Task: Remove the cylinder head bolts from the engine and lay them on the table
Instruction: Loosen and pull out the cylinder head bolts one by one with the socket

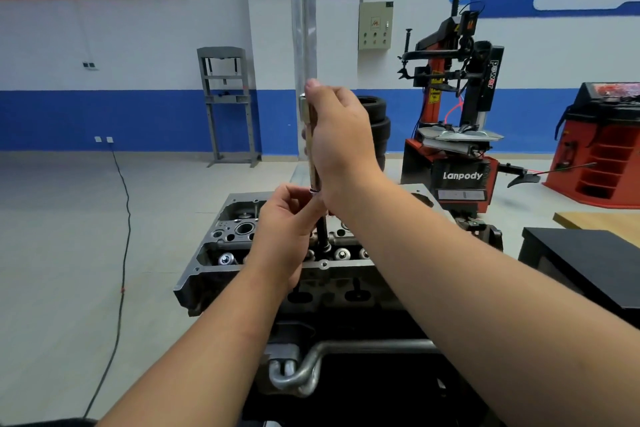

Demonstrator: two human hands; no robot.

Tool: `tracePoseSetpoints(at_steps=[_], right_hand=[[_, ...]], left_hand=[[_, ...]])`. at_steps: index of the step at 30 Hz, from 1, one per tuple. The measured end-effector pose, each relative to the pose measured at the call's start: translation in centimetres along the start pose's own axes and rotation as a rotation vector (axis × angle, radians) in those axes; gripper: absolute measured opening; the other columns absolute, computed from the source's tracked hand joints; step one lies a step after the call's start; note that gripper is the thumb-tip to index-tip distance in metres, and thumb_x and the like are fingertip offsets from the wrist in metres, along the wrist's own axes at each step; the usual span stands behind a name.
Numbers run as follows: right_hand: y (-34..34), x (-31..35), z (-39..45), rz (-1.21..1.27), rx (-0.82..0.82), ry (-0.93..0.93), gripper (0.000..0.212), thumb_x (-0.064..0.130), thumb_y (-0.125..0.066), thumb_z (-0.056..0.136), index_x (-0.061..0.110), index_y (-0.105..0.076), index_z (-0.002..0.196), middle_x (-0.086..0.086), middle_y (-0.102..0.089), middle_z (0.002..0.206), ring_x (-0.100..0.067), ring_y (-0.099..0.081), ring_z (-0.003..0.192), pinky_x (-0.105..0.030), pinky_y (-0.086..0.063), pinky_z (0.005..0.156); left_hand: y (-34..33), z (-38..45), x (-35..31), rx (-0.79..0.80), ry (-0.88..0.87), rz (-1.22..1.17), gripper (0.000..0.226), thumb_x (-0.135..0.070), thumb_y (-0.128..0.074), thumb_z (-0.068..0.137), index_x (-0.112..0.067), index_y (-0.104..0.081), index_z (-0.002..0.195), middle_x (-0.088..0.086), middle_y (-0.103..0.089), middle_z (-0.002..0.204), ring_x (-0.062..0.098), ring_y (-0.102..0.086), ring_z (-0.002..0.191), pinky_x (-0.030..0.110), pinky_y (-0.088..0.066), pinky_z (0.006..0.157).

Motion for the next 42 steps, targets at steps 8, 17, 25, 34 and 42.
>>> tracePoseSetpoints(at_steps=[8,17,25,34,42], right_hand=[[-0.3,-0.3,1.0,0.166,0.244,-0.141,0.046,0.044,-0.043,0.101,0.018,-0.049,0.064,0.005,-0.035,0.049,-0.012,-0.028,0.043,-0.028,-0.024,0.048],[0.4,-2.6,0.1,0.040,0.222,-0.151,0.056,0.072,-0.048,0.084,0.017,-0.061,0.080,0.001,-0.055,0.061,-0.015,-0.046,0.056,-0.034,-0.041,0.061],[7.2,-5.2,-0.6,-0.454,-0.035,-0.094,0.021,0.031,-0.053,0.099,0.018,-0.063,0.086,0.001,-0.062,0.080,-0.013,-0.055,0.070,-0.032,-0.045,0.063],[6.1,-7.7,-2.9,-1.255,0.576,-0.154,0.054,0.053,-0.069,0.084,0.022,-0.059,0.127,0.000,-0.067,0.116,-0.019,-0.063,0.103,-0.037,-0.053,0.087],[3.3,-8.0,-2.4,-1.282,0.521,-0.068,0.027,0.041,-0.073,0.084,0.024,-0.061,0.100,0.004,-0.062,0.091,-0.015,-0.060,0.081,-0.031,-0.048,0.065]], left_hand=[[-0.5,-0.5,0.3,0.202,0.053,0.059,0.041,-0.071,-0.056,0.084,-0.039,-0.078,0.099,-0.005,-0.077,0.102,0.014,-0.070,0.102,0.041,-0.048,0.093],[-0.7,-0.4,0.2,0.113,-0.029,0.076,0.011,-0.042,-0.068,0.092,-0.037,-0.078,0.091,-0.005,-0.076,0.087,0.009,-0.068,0.083,0.026,-0.053,0.077],[-0.7,0.4,-0.7,0.004,-0.054,0.092,0.008,-0.038,-0.073,0.087,-0.044,-0.078,0.085,-0.001,-0.079,0.086,0.020,-0.076,0.091,0.032,-0.060,0.079],[0.0,1.8,-5.3,-0.014,-0.126,0.030,0.010,-0.041,-0.073,0.091,-0.034,-0.079,0.087,-0.004,-0.078,0.091,0.015,-0.076,0.093,0.030,-0.061,0.078],[1.6,1.6,-4.9,-0.108,-0.050,-0.012,0.013,-0.028,-0.067,0.101,-0.015,-0.067,0.099,-0.003,-0.077,0.084,0.013,-0.075,0.087,0.038,-0.062,0.077]])
Point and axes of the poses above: each hand's wrist, its own z-axis towards the middle knuckle, its own y-axis out of the back of the hand, x = y × z, the point moved 5 cm from there along z, towards the middle knuckle
